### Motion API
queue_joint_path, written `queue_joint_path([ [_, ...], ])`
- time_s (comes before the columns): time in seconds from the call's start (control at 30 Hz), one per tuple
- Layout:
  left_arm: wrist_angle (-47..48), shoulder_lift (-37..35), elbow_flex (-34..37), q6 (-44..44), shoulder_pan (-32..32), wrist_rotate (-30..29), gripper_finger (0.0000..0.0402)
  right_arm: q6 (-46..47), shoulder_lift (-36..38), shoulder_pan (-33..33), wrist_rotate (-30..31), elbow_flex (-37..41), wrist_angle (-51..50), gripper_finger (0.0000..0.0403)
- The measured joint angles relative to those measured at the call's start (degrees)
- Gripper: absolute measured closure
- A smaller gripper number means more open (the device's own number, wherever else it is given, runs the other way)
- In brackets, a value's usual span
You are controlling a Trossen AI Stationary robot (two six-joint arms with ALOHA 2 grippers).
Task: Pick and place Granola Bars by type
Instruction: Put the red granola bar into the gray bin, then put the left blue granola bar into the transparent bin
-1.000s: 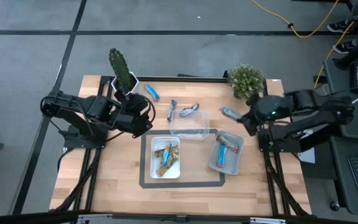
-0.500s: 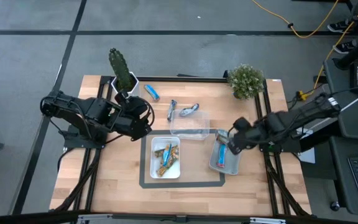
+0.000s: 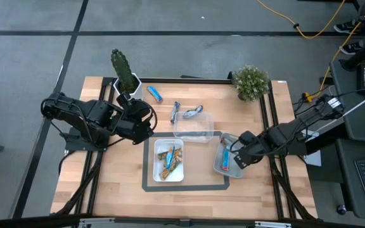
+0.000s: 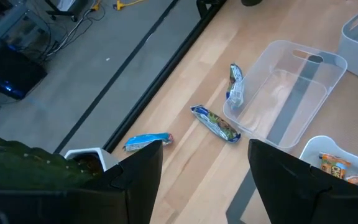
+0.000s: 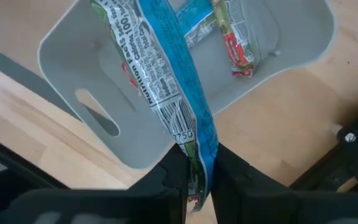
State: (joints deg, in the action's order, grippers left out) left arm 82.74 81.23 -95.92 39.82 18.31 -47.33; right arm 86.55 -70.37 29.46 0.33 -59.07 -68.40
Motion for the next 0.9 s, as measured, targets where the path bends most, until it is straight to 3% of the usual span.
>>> queue_joint_path([
  [0.2, -0.02, 0.01, 0.00, 0.02, 0.00, 0.38, 0.0173, 1.91, 0.00, -0.07, 1.47, 0.00, -0.07, 0.0323],
  [0.47, -0.01, 0.02, 0.00, 0.40, 0.00, 0.59, 0.0173, 2.79, 0.00, -0.84, 3.51, -0.01, 0.20, 0.0209],
  [0.67, -0.02, 0.02, 0.00, -1.39, 0.00, 0.20, 0.0173, 2.10, 0.02, -0.84, 11.33, -0.02, 0.02, 0.0155],
  [0.9, -1.06, 0.01, 0.00, -4.06, -1.18, -7.94, 0.0173, -5.83, 0.04, -0.87, 26.91, -3.05, -0.51, 0.0157],
])
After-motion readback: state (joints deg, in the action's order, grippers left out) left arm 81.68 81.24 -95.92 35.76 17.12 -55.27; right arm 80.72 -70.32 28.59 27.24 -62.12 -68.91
